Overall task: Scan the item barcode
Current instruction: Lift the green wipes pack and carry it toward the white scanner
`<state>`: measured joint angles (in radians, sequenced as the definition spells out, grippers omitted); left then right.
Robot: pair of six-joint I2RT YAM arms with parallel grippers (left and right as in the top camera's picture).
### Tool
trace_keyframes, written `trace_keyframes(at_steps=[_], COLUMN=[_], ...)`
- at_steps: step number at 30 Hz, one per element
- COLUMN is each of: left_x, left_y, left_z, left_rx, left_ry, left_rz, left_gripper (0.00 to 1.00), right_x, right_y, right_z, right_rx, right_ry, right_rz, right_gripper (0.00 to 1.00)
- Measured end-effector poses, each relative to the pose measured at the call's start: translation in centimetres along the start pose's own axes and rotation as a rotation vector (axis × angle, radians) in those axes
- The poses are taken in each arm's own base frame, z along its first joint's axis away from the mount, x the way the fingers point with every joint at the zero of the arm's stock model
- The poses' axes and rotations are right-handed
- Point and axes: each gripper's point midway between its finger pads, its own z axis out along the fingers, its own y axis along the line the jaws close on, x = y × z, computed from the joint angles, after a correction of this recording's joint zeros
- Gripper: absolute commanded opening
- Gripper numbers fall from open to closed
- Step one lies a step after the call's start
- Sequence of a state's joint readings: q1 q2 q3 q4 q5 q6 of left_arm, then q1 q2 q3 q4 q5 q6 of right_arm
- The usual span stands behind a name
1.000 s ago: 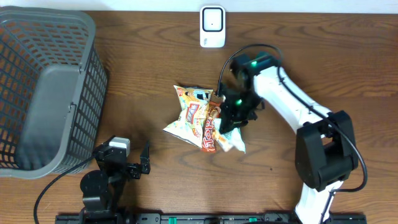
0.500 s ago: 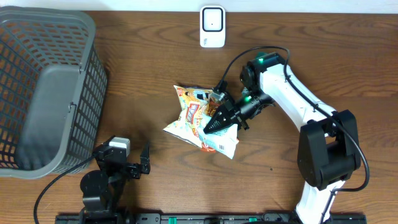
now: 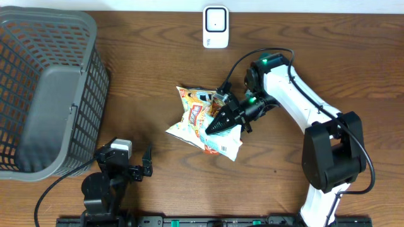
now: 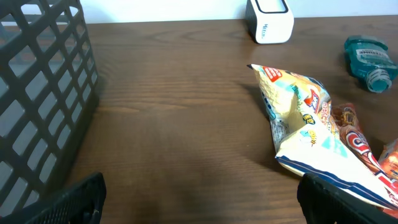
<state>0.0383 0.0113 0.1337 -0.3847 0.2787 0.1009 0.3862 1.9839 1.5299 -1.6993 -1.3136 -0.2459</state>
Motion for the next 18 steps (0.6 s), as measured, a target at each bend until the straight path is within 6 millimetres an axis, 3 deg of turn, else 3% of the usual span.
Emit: trace_keyframes(at_steps=[5, 15, 18], left_x=[0.0, 0.0, 0.0], left_y=[0.0, 0.0, 0.0], left_z=[0.0, 0.0, 0.0], left_rx=[0.000, 0.000, 0.000], left_ry=[0.000, 0.000, 0.000], left_rz=[0.000, 0.000, 0.000], left_gripper=[0.98, 0.98, 0.98], right_x=[1.7, 8.7, 9.9], right_y=[1.3, 5.2, 5.7], right_z=[0.7, 0.7, 0.5], right_rx=[0.028, 0.148, 0.169], right_ry=[0.017, -0.002, -0.018], right_rz=[-0.066, -0.330, -0.383], right_gripper=[0.01, 0.01, 0.01])
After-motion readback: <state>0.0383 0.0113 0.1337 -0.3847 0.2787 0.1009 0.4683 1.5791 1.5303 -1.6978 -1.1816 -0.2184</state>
